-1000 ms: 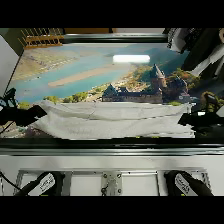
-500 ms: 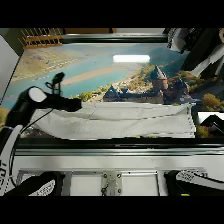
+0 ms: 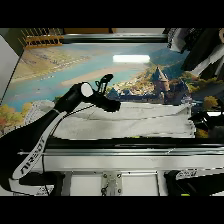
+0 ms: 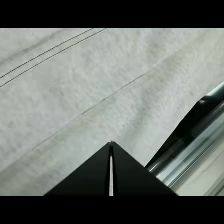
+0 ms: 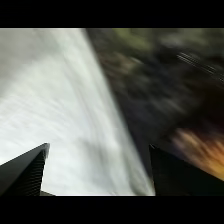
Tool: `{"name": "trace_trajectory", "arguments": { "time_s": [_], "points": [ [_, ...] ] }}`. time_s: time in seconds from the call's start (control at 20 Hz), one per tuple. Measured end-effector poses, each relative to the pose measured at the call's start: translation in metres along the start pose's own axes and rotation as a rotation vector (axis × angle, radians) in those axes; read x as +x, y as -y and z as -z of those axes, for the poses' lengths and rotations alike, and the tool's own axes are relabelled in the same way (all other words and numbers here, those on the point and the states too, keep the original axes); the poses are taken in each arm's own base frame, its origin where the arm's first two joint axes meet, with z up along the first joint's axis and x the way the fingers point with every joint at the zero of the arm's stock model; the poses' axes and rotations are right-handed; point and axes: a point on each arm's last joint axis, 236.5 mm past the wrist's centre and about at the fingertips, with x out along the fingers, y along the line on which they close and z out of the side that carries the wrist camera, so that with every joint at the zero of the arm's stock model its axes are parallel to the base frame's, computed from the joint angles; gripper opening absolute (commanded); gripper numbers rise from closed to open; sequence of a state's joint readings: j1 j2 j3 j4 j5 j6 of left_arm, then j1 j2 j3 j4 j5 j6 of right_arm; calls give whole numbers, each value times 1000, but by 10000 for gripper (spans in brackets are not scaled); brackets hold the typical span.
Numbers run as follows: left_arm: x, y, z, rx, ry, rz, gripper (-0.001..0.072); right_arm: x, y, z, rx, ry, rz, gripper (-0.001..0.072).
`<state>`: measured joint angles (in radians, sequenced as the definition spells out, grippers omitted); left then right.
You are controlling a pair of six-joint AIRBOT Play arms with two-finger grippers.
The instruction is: Fold the clothes and pants, and hang the long-sleeved shirts on hangers.
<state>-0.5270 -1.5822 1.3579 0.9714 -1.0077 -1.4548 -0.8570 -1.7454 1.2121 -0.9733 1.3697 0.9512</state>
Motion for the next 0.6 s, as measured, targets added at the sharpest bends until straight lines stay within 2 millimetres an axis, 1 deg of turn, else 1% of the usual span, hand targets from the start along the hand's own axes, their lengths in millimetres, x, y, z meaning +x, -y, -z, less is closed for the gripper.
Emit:
{"name": "trace_trajectory", "arguments": {
  "time_s": [0.15,0.2,0.25,0.3,0.35,0.5,0.55,0.6],
  "points": [
    [18,15,-6,34,-27,18,28,26,-26,1,-38,-59,-76,709],
    [22,17,-7,39,-37,22,28,33,-33,2,-49,-78,-89,584],
    [25,19,-8,43,-42,24,28,39,-36,3,-66,-93,-83,370],
    [27,20,-9,44,-42,25,28,45,-37,4,-78,-104,-73,171],
    [29,20,-9,45,-46,26,28,49,-38,5,-85,-113,-69,30],
    [32,20,-11,47,-44,26,28,49,-44,5,-107,-118,-60,29],
    [35,20,-12,47,-42,25,27,45,-43,5,-124,-118,-39,29],
    [38,20,-13,47,-37,24,27,38,-48,4,-135,-116,-27,29]
  ]
}}
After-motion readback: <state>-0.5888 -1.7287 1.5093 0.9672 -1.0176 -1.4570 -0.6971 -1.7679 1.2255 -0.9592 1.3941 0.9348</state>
